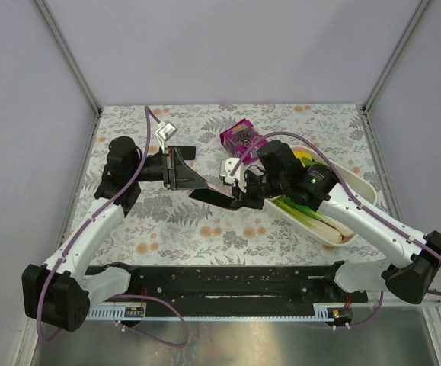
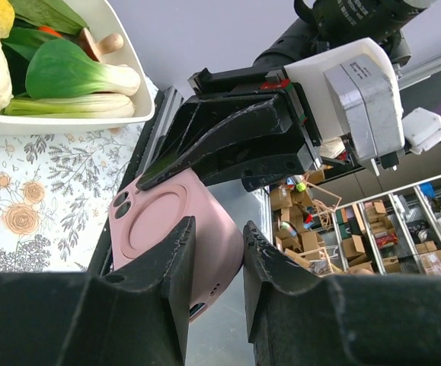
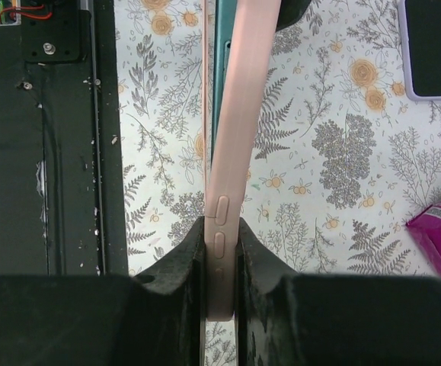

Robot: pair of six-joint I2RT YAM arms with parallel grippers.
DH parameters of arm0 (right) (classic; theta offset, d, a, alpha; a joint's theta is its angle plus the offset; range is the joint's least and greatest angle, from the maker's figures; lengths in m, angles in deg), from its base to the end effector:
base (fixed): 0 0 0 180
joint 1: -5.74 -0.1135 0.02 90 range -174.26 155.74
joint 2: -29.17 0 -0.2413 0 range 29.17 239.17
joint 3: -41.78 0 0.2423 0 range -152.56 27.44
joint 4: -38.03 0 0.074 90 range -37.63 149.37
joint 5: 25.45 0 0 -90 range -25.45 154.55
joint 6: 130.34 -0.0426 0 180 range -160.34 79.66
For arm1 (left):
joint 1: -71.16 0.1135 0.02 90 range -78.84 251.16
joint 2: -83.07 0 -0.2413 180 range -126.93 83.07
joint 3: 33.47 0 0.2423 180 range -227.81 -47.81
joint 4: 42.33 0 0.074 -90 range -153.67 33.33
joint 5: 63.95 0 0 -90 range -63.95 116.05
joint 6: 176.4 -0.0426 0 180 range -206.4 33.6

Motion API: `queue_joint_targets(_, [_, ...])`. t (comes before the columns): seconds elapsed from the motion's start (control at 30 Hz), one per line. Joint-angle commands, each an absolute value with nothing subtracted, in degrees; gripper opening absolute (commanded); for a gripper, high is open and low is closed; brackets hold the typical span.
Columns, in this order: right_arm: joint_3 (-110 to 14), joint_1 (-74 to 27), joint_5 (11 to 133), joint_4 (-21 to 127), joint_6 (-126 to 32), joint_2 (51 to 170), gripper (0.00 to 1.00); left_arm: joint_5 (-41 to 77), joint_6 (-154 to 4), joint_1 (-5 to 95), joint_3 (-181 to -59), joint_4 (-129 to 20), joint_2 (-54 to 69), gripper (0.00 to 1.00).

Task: Take the phone out of the phone case
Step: Remove the phone case from the phone.

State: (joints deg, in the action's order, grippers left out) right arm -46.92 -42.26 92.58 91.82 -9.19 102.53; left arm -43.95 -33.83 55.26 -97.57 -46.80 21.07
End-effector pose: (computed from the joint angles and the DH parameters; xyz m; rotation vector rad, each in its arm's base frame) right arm 0.1671 0.2155 0.3394 -1.6245 1.5444 0.7069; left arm 0.2173 -0.1035 0.3318 0.5238 1.8814 -1.8134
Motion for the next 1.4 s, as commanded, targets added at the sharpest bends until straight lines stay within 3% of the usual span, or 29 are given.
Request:
queue_joint_targets(0.0, [-51.2,-44.3,92.1,89.3,-3.1,101.0,0.00,-34.2,-28.6,57.4,-96.3,-51.0,18.2,0.00])
queue_joint_targets(0.63, [-53.9,-44.5,89.2,88.5,-5.0,102.2,0.00,-28.0,-32.8,57.4,-96.1,-61.0,16.8,0.00])
queue_joint_targets(0.83, [-55.3,-44.5,90.1,89.1,-6.1,102.6,0.00,-22.1,-41.9,57.2,-100.1,-71.2,17.2,0.00])
queue_joint_targets(1.1, [-54.1,-44.4,91.9,88.9,-8.5,103.2,0.00,-24.7,-56.1,54.2,-107.0,-75.9,19.4,0.00])
queue_joint_targets(1.13, [-53.7,-44.3,92.2,88.5,-9.5,103.3,0.00,-25.4,-57.1,54.0,-107.7,-76.5,19.5,0.06])
queue_joint_targets(1.27, [-51.9,-43.6,94.3,87.7,-11.2,104.1,0.00,-31.1,-59.4,54.0,-110.4,-77.1,19.2,0.51])
queue_joint_targets(1.37, [-50.9,-42.2,96.4,86.6,-13.0,104.2,0.00,-33.0,-64.2,54.2,-113.5,-81.3,18.8,0.77])
